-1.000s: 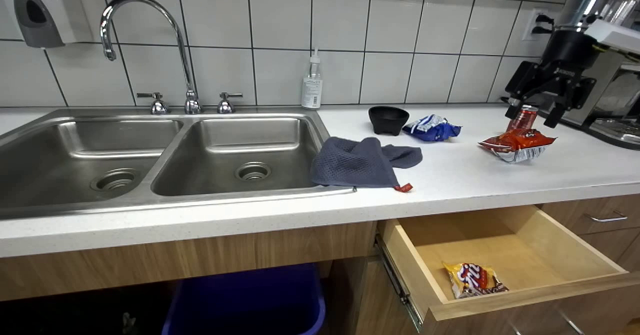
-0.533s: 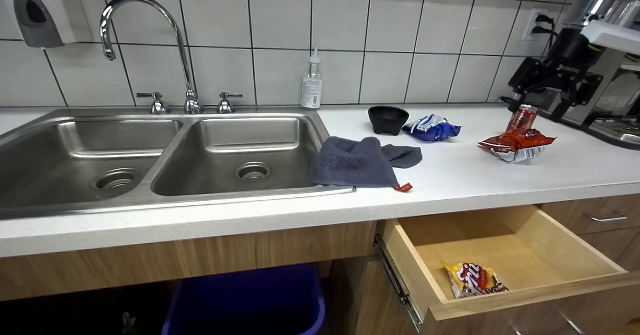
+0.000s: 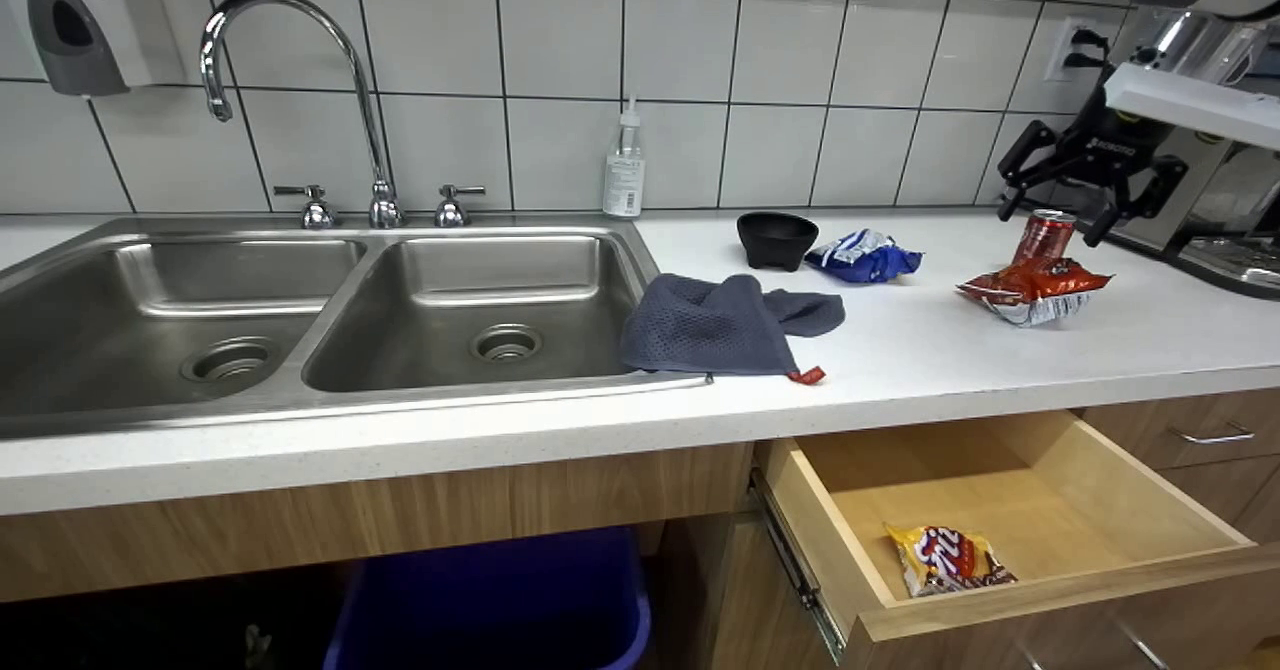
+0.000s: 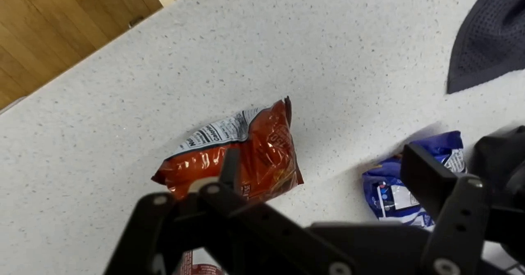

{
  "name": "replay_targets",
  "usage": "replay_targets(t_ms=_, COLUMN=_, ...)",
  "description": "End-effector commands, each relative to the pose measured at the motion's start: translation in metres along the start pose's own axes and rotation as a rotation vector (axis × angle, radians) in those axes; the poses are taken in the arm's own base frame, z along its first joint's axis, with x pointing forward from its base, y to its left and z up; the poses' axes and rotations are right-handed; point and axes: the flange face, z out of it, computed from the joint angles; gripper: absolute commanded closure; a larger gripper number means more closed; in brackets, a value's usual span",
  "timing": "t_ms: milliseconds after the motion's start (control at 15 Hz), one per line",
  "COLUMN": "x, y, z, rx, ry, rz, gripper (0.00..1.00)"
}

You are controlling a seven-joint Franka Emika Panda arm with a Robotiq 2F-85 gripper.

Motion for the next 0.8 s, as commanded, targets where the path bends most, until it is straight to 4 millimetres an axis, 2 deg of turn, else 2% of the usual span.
replay_targets(t_ms=0, x=0.009, y=-0.008, z=0.010, rx=-0.004, ry=0.054, rz=0.121, gripper=0.00)
replay_targets(t_ms=400, x=0.012, y=-0.007, z=0.025, rx=-0.018, ry=0.109, rz=0.273, gripper=0.00)
replay_targets(t_ms=733, x=0.016, y=0.005, z=0.029, rx=-0.026, ry=0.135, rz=0.380, gripper=0.00)
